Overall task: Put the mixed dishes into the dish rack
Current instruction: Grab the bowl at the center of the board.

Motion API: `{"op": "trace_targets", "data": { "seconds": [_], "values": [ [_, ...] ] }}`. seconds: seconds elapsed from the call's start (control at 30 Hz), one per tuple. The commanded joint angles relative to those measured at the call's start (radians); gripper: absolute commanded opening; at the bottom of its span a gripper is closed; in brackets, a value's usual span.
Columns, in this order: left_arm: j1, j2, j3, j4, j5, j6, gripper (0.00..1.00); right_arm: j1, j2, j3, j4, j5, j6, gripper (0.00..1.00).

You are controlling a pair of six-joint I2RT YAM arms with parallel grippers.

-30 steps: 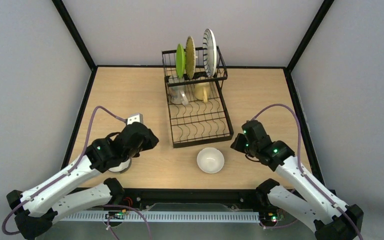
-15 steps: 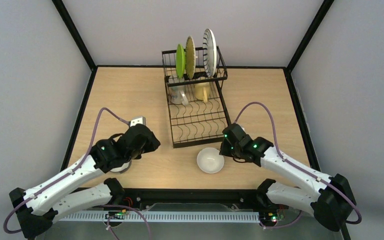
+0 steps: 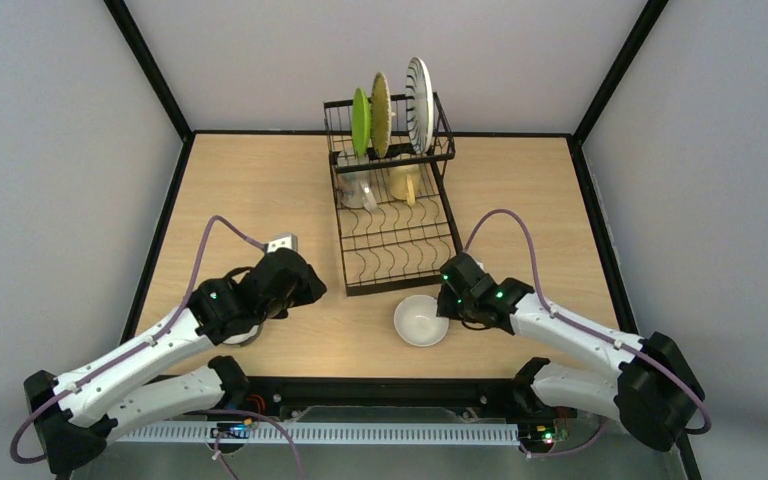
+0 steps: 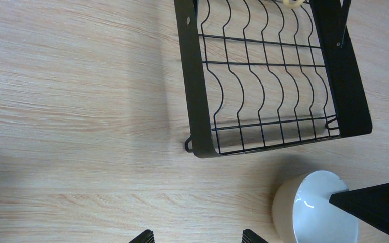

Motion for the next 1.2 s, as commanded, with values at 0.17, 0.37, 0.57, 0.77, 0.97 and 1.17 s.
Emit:
{"op": "trace_targets", "data": {
  "seconds": [0.17, 0.37, 0.57, 0.77, 0.97, 1.17],
  "values": [
    [-0.007, 0.019, -0.035, 0.042, 0.011, 0.000, 0.99, 0.005, 0.056, -0.037, 0.085, -0.011, 0.008, 0.23],
    [-0.007, 0.033, -0.033, 0.055, 0.020, 0.001, 0.99, 0.006, 0.030, -0.036, 0.063, -0.007, 0.007, 0.00],
    [-0.018, 0.052, -0.016, 0.064, 0.031, -0.004, 0.99, 0.006, -0.064, -0.021, 0.026, -0.034, 0.006, 0.00],
    [-0.030, 0.058, 0.014, 0.074, 0.062, -0.019, 0.99, 0.005, -0.169, 0.031, 0.000, -0.122, -0.001, 0.00],
    [-0.030, 0.037, 0.036, 0.132, 0.122, -0.053, 0.99, 0.005, -0.208, 0.151, 0.026, -0.256, -0.009, 0.00],
    [-0.030, 0.036, 0.067, 0.213, 0.168, -0.086, 0.99, 0.005, -0.215, 0.237, 0.128, -0.349, 0.052, 0.00]
  ]
}}
